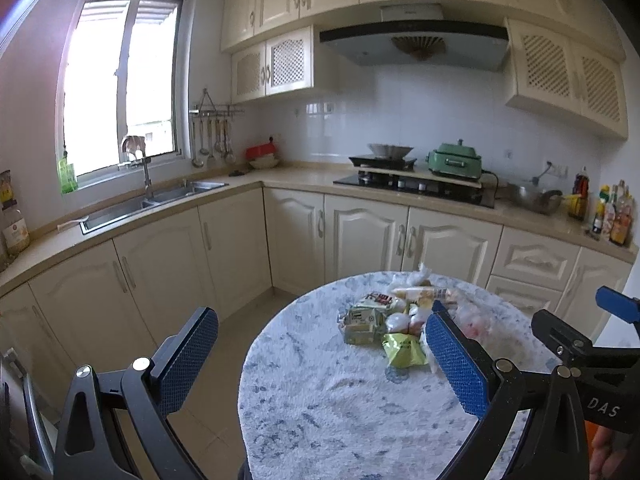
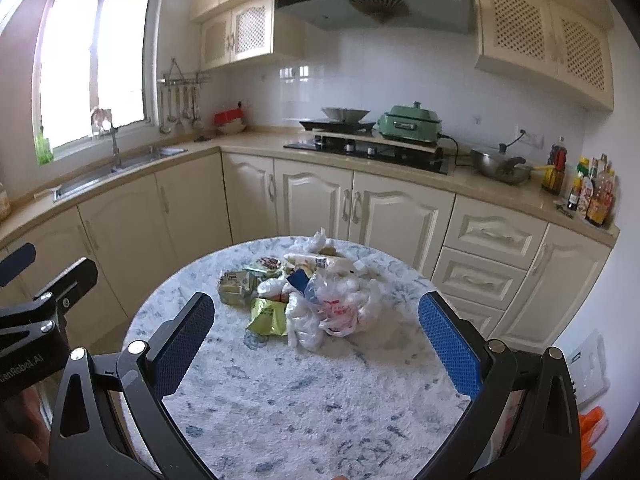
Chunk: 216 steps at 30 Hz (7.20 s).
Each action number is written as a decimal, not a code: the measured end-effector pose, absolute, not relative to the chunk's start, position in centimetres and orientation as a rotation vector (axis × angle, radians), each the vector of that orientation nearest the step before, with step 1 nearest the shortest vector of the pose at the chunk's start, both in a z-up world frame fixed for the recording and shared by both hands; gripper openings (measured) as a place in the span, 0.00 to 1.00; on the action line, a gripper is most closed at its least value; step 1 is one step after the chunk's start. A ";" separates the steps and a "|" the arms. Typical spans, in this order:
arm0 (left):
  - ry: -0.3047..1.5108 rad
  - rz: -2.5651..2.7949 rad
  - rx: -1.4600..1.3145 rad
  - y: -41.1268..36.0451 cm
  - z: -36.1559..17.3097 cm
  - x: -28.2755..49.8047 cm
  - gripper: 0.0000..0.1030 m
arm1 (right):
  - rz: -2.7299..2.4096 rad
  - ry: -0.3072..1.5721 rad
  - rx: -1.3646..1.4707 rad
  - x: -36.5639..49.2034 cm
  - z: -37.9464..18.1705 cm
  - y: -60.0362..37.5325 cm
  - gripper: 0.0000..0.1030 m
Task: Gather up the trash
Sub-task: 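Move both tools toward the trash pile on the round table, then grasp the green snack bag with the left tool while the right tool grasps a clear plastic bag, then carry both held items to the blue bin and open both tools, then bring both open tools back to the trash pile on the table, then grasp the blue snack wrapper with the right tool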
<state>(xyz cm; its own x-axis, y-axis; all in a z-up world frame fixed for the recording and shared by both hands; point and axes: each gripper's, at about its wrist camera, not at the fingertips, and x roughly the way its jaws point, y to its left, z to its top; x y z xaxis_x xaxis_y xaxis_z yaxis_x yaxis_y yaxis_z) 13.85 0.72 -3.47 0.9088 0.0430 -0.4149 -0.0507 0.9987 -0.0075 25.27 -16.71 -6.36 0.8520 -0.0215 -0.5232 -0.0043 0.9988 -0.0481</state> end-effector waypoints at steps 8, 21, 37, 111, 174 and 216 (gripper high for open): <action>0.606 0.027 -0.044 1.4 -8.4 19.8 0.99 | -0.036 0.705 -0.066 29.7 -11.4 -17.9 1.00; 0.859 -0.053 -0.026 -0.7 -14.1 31.9 0.99 | -0.042 0.877 -0.021 39.5 -19.0 -21.6 0.97; 0.927 -0.082 0.010 -5.6 -18.6 40.9 0.99 | 0.081 0.989 0.185 44.1 -23.4 -26.8 0.71; 0.795 -0.846 0.137 -36.5 -14.8 22.4 0.26 | -0.307 0.641 0.353 13.9 -16.8 -51.2 0.33; 0.480 -0.324 -0.042 -9.3 -1.9 13.2 0.99 | -0.139 0.504 0.252 22.0 -5.6 -34.3 1.00; 0.909 -0.108 -0.094 0.1 -12.9 33.4 0.99 | 0.176 1.008 -0.215 44.5 -22.9 -18.5 0.69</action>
